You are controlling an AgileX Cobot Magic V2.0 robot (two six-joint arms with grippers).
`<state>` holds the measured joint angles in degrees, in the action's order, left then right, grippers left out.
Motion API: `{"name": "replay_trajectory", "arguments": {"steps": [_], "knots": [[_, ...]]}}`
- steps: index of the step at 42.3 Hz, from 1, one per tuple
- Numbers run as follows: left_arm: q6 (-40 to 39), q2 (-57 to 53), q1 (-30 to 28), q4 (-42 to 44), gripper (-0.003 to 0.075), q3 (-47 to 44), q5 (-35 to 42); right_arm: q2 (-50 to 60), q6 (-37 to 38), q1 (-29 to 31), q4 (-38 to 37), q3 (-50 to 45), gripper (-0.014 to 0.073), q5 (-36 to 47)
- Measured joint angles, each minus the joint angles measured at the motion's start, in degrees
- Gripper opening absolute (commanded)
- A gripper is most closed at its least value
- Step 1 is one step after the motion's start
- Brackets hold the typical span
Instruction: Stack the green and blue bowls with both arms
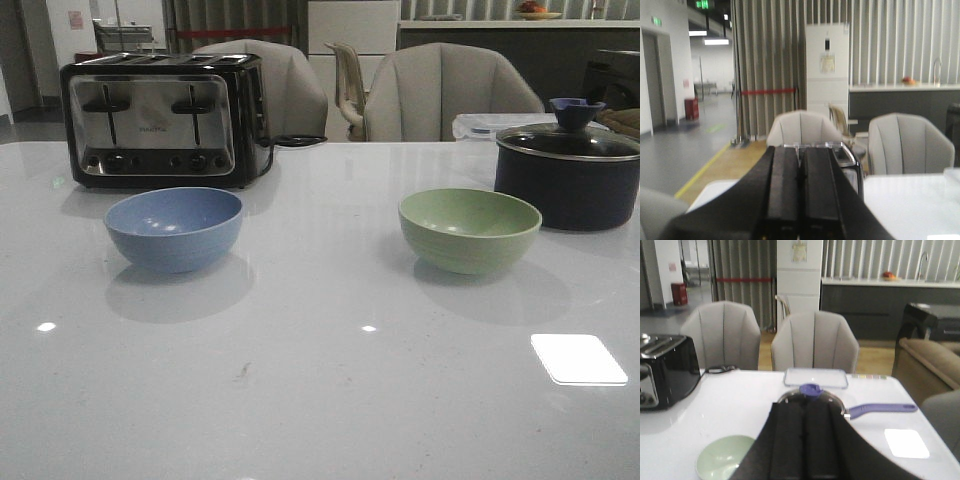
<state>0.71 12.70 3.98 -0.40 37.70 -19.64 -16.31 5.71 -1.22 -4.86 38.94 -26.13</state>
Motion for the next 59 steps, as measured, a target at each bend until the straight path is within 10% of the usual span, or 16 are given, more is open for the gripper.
{"name": "replay_trajectory", "arguments": {"steps": [25,38,59], "knots": [[0.0,16.1,0.0,-4.8,0.0106,-2.0,-13.6,-24.7,0.0,0.0,-0.2,1.8,0.0083,-15.4],[0.0,18.9,0.0,-4.8,0.068,-2.6,-12.9,-27.0,0.0,0.0,-1.3,1.8,0.0507,-15.3],[2.9,31.9,0.0,-4.4,0.0689,0.2,-14.3,-27.0,0.0,0.0,-1.4,1.8,0.0505,-14.6]]}}
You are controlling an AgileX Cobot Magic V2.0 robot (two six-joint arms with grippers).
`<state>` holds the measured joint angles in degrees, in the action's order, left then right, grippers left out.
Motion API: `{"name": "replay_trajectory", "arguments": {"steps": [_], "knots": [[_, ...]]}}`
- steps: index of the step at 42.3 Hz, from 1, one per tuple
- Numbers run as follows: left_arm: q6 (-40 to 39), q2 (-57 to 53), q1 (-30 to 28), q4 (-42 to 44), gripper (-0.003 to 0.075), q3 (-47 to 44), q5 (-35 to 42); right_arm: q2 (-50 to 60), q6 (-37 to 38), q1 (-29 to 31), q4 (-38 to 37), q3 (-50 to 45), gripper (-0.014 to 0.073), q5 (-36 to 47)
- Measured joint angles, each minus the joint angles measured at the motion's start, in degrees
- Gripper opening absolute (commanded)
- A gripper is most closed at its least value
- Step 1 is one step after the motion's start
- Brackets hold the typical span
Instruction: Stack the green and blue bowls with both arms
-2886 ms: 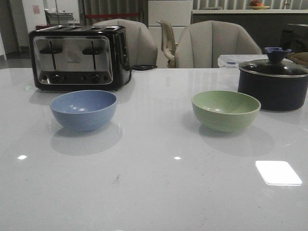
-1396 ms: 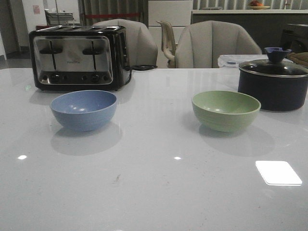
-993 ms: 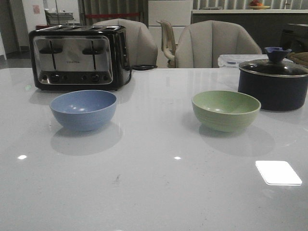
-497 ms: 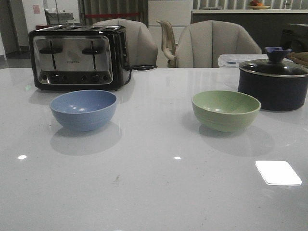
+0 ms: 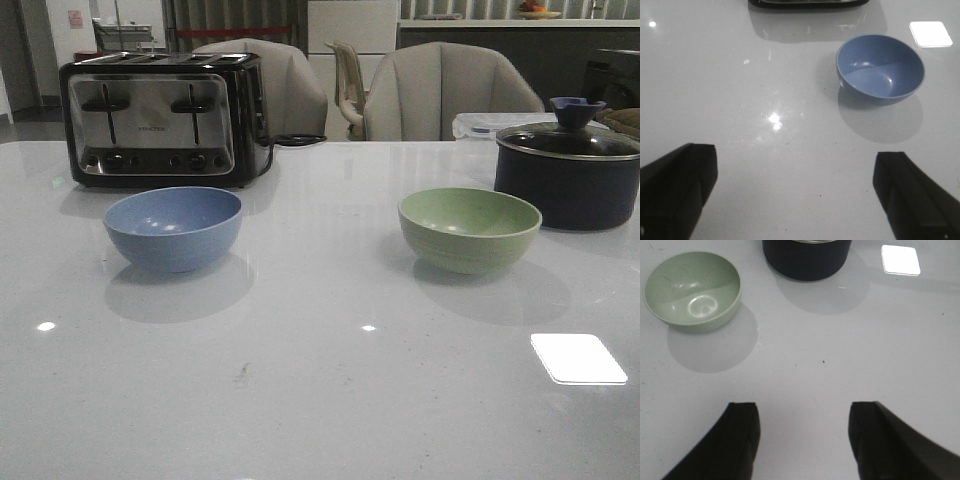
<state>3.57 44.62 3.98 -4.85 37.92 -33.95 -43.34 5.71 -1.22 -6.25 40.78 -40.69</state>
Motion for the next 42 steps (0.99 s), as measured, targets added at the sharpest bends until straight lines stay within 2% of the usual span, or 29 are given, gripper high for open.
{"name": "replay_trajectory", "arguments": {"steps": [8,17,28,42], "knots": [[0.1,1.2,1.6,-0.1,0.0689,0.0,-0.1,-1.1,-0.1,0.0,3.4,0.0,0.0505,3.4],[0.7,1.2,9.2,-0.1,0.0689,0.0,0.0,-8.2,-3.2,0.0,8.6,3.0,0.0505,3.8],[0.8,1.2,16.8,-0.1,0.0689,0.0,0.0,-23.1,-8.3,0.0,16.4,10.1,0.0504,3.8],[0.8,1.2,17.8,-0.2,0.0689,0.0,0.0,-44.5,-10.2,-1.9,18.4,23.1,0.0504,3.6]]}}
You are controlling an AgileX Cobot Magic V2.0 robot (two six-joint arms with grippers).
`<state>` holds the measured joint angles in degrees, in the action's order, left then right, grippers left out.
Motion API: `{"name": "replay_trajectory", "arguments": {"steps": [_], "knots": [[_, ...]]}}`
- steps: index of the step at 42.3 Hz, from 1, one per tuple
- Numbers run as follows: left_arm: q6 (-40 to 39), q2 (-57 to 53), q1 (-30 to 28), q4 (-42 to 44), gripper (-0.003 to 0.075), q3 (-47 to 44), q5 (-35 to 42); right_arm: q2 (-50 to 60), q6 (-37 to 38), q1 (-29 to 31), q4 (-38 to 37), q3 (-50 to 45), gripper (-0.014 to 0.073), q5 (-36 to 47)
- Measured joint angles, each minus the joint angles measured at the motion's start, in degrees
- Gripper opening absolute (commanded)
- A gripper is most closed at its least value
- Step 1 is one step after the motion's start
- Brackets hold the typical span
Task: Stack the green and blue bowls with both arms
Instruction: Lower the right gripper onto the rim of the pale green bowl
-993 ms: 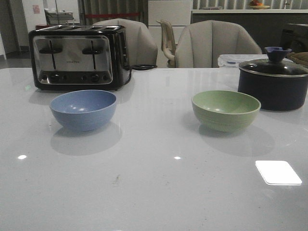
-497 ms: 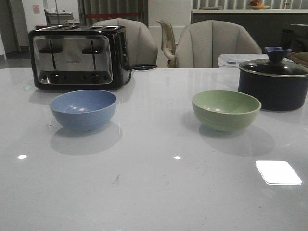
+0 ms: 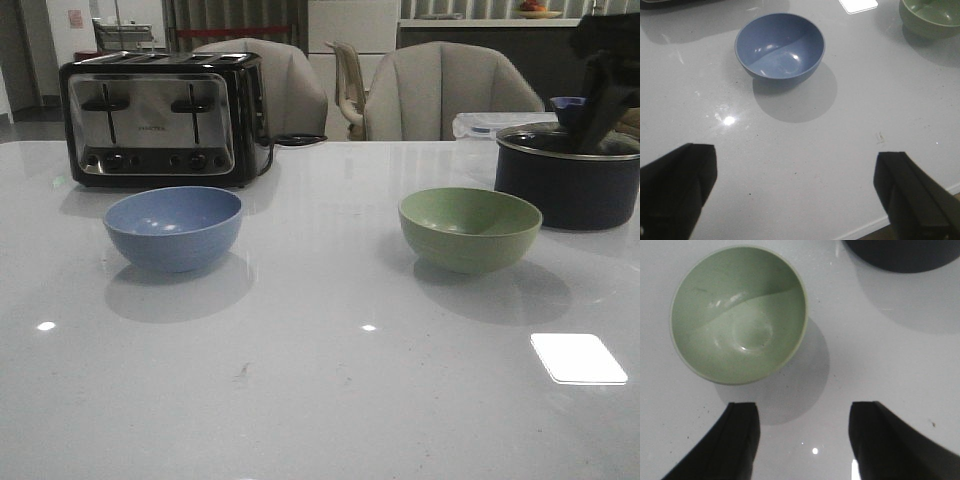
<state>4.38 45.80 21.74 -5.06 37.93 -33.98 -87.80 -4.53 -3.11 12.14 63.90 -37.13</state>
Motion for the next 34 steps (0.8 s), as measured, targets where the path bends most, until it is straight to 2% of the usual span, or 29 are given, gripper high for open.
{"name": "replay_trajectory", "arguments": {"steps": [14,21,23,30,34], "knots": [[0.0,0.0,0.0,0.0,0.0689,0.0,0.0,-18.8,-0.2,-1.4,0.3,12.3,0.0504,0.0],[0.0,0.0,0.0,0.0,0.0689,0.0,0.0,-23.9,-0.2,-1.4,0.3,15.7,0.049,0.0],[0.0,0.0,0.0,0.0,0.0689,0.0,0.0,-24.9,-0.2,-1.4,0.3,16.1,0.0457,0.4],[0.0,0.0,0.0,0.0,0.0689,0.0,0.0,-26.4,-0.3,-1.4,0.3,16.6,0.0236,2.0],[0.0,0.0,0.0,0.0,0.0689,0.0,0.0,-26.4,-0.3,-1.4,0.3,16.6,0.0137,2.2]]}}
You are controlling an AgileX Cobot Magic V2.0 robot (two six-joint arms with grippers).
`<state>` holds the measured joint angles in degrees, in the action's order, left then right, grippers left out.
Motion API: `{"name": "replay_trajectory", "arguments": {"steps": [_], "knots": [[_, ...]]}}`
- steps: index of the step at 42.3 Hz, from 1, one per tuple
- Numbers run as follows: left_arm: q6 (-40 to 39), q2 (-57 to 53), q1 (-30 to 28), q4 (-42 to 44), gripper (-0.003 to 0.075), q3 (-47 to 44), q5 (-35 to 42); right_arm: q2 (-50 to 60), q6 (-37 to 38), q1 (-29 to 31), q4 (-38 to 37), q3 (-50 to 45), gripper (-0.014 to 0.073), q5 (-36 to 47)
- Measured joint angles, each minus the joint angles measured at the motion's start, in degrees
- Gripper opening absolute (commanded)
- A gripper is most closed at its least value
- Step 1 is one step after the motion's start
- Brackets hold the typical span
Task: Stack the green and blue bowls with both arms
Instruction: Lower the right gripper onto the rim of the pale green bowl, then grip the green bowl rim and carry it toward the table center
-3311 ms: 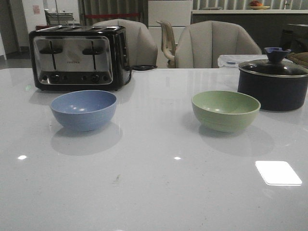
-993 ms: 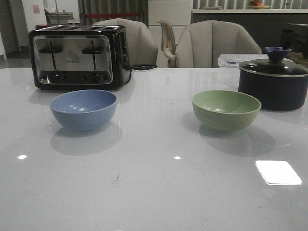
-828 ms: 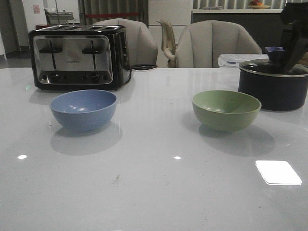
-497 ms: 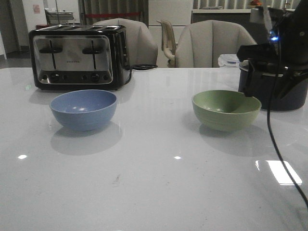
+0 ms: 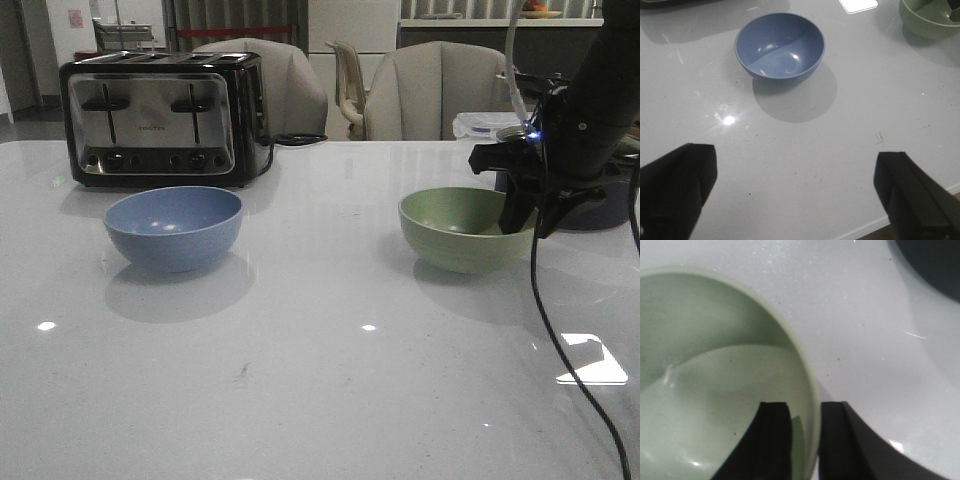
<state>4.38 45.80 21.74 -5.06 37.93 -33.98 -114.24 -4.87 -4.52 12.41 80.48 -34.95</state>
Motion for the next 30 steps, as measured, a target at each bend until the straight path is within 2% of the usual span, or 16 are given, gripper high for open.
{"name": "replay_trajectory", "arguments": {"steps": [6,20,30], "knots": [[0.0,0.0,0.0,0.0,0.0689,0.0,0.0,0.0,0.0,0.0,0.2,0.1,0.0033,-0.1],[0.0,0.0,0.0,0.0,0.0689,0.0,0.0,4.9,-0.1,-1.1,0.0,0.2,0.0034,-2.5],[0.0,0.0,0.0,0.0,0.0689,0.0,0.0,8.6,-0.1,-7.7,0.0,0.2,0.0034,-5.1]]}}
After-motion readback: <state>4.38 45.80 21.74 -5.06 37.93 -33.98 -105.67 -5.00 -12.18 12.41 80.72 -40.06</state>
